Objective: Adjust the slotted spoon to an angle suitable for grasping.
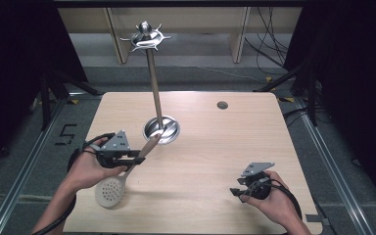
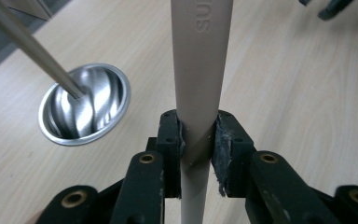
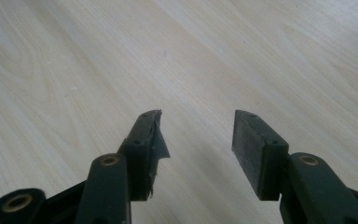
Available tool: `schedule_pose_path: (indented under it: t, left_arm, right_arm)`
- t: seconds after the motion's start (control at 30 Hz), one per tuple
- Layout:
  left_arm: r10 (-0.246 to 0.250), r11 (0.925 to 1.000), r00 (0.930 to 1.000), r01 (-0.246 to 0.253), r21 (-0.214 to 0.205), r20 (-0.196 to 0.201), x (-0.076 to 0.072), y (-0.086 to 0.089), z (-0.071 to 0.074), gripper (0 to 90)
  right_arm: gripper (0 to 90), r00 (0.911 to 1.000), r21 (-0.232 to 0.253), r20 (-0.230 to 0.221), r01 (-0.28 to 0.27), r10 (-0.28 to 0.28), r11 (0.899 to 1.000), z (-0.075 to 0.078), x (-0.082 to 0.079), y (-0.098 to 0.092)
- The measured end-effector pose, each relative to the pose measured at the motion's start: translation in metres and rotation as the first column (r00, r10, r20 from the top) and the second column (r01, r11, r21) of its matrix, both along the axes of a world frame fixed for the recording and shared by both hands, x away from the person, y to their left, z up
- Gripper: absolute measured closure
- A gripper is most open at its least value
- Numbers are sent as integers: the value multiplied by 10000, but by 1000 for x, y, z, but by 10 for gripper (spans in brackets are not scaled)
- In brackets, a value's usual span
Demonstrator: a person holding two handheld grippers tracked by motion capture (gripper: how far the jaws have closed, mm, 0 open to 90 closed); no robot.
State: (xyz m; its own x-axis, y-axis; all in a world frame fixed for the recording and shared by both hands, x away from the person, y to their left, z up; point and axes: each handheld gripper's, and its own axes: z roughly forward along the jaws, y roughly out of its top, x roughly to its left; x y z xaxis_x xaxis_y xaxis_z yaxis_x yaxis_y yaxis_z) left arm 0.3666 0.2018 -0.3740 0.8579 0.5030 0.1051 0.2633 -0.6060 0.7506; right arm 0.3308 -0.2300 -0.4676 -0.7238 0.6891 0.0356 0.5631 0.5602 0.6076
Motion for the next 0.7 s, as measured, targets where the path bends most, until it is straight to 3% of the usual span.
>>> schedule_pose_path:
  t: [0.27,0.3,0.47,0.6,0.63,0.67,0.7]
  left_arm:
    - [823,9936,9957,-786,-811,436,-1,18,11,728]
    - [1111,9867,9929,-1052,-1239,419,-2,18,11,728]
    - [1705,9643,9843,-1573,-2129,447,-3,26,19,729]
    - [2266,9462,9715,-2025,-2524,700,-3,30,24,729]
    - [2492,9357,9660,-2219,-2742,689,-4,30,24,729]
    - [2596,9303,9627,-2283,-2873,756,-4,30,25,729]
    - [2673,9278,9602,-2338,-2907,811,-4,31,26,729]
  right_arm:
    - [522,9999,-101,-113,-30,29,9999,2,0,-1]
    - [522,9999,-104,-120,-32,31,9999,2,0,-1]
    - [521,10000,-6,1,25,-25,10000,0,0,0]
    - [521,9998,-71,-201,35,-37,10000,2,0,0]
    - [521,9997,-54,-228,53,-54,10000,2,0,0]
    - [520,9997,-56,-224,54,-55,10000,2,0,0]
    - [520,9996,-43,-257,74,-75,10000,2,0,0]
